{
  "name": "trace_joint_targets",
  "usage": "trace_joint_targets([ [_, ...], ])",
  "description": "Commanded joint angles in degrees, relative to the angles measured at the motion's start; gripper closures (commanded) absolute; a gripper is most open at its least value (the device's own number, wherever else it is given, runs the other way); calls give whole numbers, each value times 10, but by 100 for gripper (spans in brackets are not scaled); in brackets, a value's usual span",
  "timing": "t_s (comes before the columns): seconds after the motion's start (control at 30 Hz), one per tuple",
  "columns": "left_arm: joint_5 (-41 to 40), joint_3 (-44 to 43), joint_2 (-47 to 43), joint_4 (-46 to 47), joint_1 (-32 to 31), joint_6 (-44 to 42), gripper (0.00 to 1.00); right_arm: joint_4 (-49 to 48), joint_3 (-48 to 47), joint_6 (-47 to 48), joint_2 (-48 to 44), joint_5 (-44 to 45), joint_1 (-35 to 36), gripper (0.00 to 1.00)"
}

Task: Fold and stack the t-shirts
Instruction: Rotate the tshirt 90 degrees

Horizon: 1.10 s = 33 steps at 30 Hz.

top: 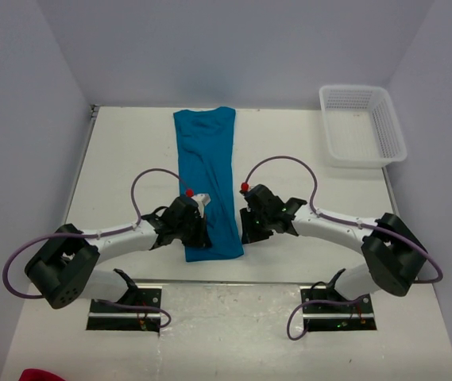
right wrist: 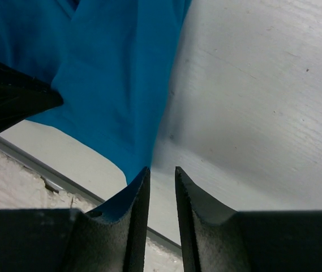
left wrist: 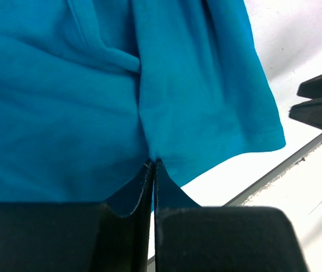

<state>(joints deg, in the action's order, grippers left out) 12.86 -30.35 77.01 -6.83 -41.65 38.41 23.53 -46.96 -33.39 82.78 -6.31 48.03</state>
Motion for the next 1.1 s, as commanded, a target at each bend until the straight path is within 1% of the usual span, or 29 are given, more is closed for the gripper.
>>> trace_joint_targets([
  [0.0,12,5,-5,26,1,0,100,-28,-26,7,13,-21,0,74],
  [0.13,14,9,-7,29,0,-2,100,-31,-33,10,27,-29,2,74],
  [0.37,23,17,-5,45,1,0,100,-32,-45,11,43,-30,6,70],
  [1.07,30,28,-4,53,0,-2,100,-31,-74,14,79,-35,10,71],
])
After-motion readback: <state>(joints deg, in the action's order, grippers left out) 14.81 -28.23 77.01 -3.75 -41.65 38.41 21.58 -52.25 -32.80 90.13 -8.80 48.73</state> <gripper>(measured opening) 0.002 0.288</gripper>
